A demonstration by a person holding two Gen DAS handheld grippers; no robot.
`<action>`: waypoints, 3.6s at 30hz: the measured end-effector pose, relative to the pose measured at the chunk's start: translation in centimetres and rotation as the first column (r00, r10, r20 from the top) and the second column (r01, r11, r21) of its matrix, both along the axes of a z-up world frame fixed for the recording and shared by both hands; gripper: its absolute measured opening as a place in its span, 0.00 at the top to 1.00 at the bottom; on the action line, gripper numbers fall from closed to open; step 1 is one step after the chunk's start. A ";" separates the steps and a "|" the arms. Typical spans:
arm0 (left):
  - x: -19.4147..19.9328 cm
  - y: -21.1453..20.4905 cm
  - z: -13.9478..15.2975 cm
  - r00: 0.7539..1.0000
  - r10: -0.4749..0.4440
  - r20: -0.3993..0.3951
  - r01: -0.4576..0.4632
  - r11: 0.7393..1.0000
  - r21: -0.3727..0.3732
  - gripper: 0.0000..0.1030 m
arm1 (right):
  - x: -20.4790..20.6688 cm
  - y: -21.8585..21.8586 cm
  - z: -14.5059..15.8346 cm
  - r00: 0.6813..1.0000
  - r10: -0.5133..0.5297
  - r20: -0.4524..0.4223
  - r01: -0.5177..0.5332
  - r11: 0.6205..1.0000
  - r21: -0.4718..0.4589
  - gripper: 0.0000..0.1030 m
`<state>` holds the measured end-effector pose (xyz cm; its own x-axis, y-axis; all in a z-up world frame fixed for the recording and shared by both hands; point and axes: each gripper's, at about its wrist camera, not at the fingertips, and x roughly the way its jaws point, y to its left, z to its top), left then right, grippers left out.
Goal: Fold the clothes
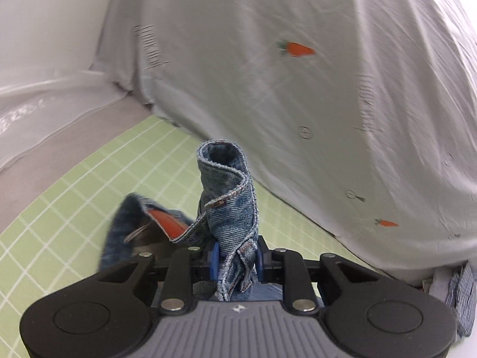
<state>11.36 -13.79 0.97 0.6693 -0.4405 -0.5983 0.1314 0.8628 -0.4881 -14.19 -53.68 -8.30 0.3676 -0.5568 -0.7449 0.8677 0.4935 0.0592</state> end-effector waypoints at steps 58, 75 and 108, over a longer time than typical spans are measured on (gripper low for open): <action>-2.2 -20.3 -10.9 0.925 0.110 -0.364 0.140 0.792 0.594 0.01 | -6.3 -21.8 -5.9 0.998 -0.024 -0.065 0.028 0.998 0.056 0.00; -1.8 -22.4 -11.1 0.915 0.161 -0.369 0.148 0.718 0.680 0.00 | -11.0 -28.8 -8.1 0.998 -0.045 -0.053 0.044 0.999 -0.026 0.00; -7.4 -20.4 -3.2 0.978 -0.095 -0.186 0.174 0.866 0.468 0.00 | -9.1 -22.4 0.4 0.993 0.050 0.107 -0.039 0.994 -0.097 0.84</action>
<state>3.91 -34.20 -2.20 0.5082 -0.1521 -0.8477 0.2215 0.9742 -0.0420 -23.29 -76.07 -7.86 0.4695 -0.6044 -0.6437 0.8357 0.5395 0.1030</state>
